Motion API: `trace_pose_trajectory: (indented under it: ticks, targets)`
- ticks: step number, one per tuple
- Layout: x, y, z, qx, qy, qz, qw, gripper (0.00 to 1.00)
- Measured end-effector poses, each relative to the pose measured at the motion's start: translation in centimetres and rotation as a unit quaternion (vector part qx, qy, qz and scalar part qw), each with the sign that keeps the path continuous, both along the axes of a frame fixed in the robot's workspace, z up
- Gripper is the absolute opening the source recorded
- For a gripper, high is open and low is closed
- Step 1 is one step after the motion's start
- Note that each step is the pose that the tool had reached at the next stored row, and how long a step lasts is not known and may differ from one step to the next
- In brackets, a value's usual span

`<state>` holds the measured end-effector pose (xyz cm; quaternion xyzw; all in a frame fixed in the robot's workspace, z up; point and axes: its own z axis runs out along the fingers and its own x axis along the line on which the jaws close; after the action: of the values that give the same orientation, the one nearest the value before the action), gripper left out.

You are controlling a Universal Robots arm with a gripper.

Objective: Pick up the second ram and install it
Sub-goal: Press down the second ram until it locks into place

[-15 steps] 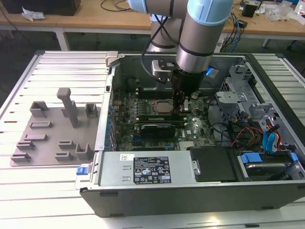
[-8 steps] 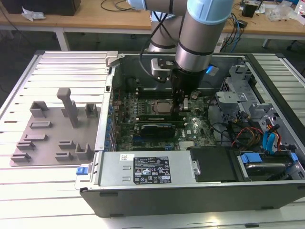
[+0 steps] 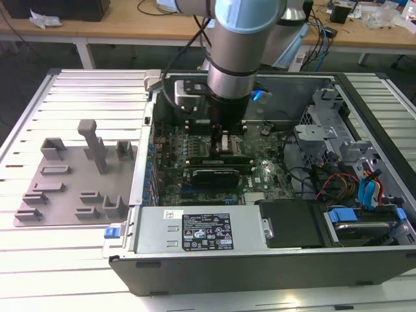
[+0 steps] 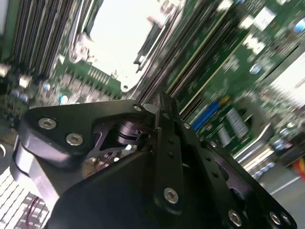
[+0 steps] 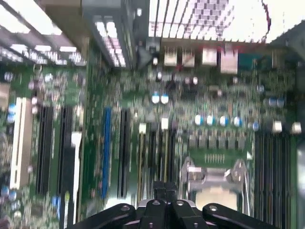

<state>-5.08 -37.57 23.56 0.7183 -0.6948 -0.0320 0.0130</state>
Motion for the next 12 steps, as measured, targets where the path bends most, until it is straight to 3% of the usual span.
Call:
trace_pose_trajectory:
  ticks: [3,9,12]
  targets:
    - [-1.6,0.01,-0.15,0.0001,-0.0009,0.000,1.0000,0.08]
    - [-2.0,-0.01,-0.78,-0.0002,-0.0007,0.000,1.0000,0.08]
    - [-2.0,0.01,-0.30,0.0011,-0.0010,0.000,1.0000,0.08]
